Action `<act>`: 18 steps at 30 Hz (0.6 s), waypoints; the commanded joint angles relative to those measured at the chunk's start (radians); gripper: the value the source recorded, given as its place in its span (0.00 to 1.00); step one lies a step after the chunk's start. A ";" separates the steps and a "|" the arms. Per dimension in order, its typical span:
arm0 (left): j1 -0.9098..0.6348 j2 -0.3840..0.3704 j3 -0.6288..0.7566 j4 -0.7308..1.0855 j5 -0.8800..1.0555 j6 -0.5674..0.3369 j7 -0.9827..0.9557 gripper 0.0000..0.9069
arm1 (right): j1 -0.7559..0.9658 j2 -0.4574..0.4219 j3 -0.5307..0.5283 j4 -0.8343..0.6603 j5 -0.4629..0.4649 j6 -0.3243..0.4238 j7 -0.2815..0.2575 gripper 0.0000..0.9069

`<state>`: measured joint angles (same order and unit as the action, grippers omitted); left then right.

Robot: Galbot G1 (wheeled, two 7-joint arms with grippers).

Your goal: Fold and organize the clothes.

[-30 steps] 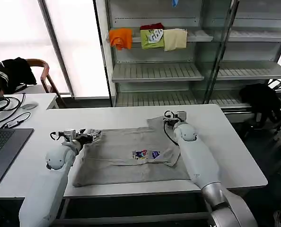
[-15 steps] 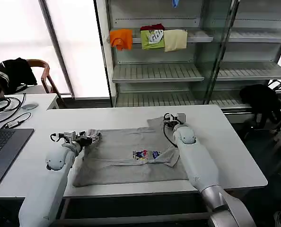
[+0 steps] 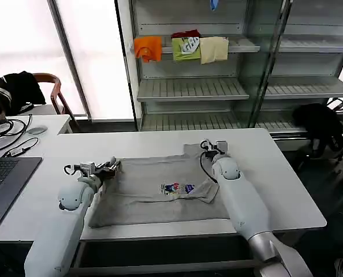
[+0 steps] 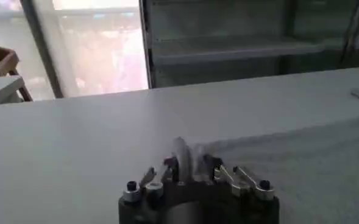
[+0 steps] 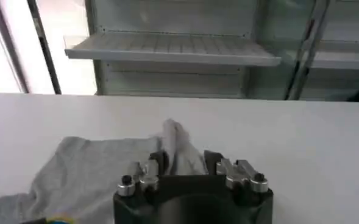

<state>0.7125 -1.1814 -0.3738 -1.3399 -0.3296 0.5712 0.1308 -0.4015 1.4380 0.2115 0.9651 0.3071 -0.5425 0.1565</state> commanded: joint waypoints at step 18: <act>0.033 0.006 -0.016 -0.123 -0.016 -0.048 -0.020 0.01 | -0.106 -0.049 0.035 0.352 0.095 -0.016 0.012 0.00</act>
<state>0.7304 -1.1795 -0.3863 -1.3857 -0.3381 0.5383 0.1118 -0.4880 1.3941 0.2320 1.1674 0.3818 -0.5727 0.1688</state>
